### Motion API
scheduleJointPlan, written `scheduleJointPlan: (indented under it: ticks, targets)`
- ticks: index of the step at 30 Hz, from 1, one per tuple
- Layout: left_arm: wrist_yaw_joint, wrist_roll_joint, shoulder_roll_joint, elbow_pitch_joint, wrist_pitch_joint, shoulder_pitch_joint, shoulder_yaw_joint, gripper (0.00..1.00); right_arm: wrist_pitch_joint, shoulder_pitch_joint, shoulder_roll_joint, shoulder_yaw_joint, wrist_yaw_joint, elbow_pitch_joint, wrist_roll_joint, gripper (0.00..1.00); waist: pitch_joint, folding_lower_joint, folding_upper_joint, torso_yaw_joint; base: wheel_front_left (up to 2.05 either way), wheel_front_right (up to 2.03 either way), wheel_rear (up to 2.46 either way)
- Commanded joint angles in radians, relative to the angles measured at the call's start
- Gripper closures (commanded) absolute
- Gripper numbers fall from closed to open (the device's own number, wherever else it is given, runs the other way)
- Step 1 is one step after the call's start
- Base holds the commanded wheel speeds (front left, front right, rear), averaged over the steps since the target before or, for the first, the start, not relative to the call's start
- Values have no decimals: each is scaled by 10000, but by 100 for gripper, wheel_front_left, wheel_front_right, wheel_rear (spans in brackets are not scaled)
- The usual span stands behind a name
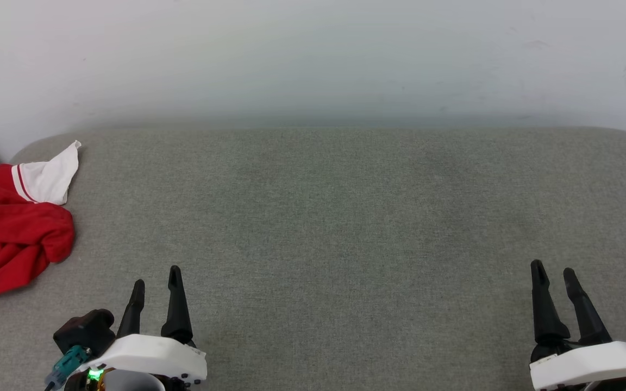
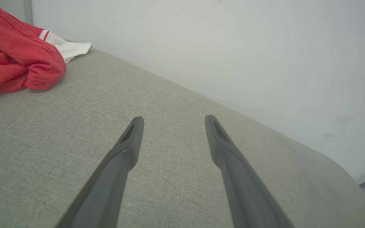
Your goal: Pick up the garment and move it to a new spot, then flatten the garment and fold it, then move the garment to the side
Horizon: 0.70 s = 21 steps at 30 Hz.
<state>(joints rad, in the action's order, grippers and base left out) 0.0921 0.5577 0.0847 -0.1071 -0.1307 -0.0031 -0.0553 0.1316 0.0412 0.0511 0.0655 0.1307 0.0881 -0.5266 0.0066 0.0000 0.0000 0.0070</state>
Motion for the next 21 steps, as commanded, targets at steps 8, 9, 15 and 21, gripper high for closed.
scheduleJointPlan:
  ticks: [8,9,15,21]
  targets:
    - [83,-1077,130,218,-302,105,-225,0,297,141,-4,-33,0,-223,1153,0,24,0,0,20,0,0,0]
    - [97,-1177,129,229,-336,119,-239,0,322,163,-4,-39,0,-233,1261,0,25,0,0,22,0,0,0]
    - [160,-1880,148,282,-504,210,-349,0,483,253,-6,-93,0,-319,1955,0,33,0,0,28,0,0,0]
    - [210,-2330,139,285,-614,274,-405,0,602,324,-7,-94,0,-403,2398,0,42,0,0,40,0,0,0]
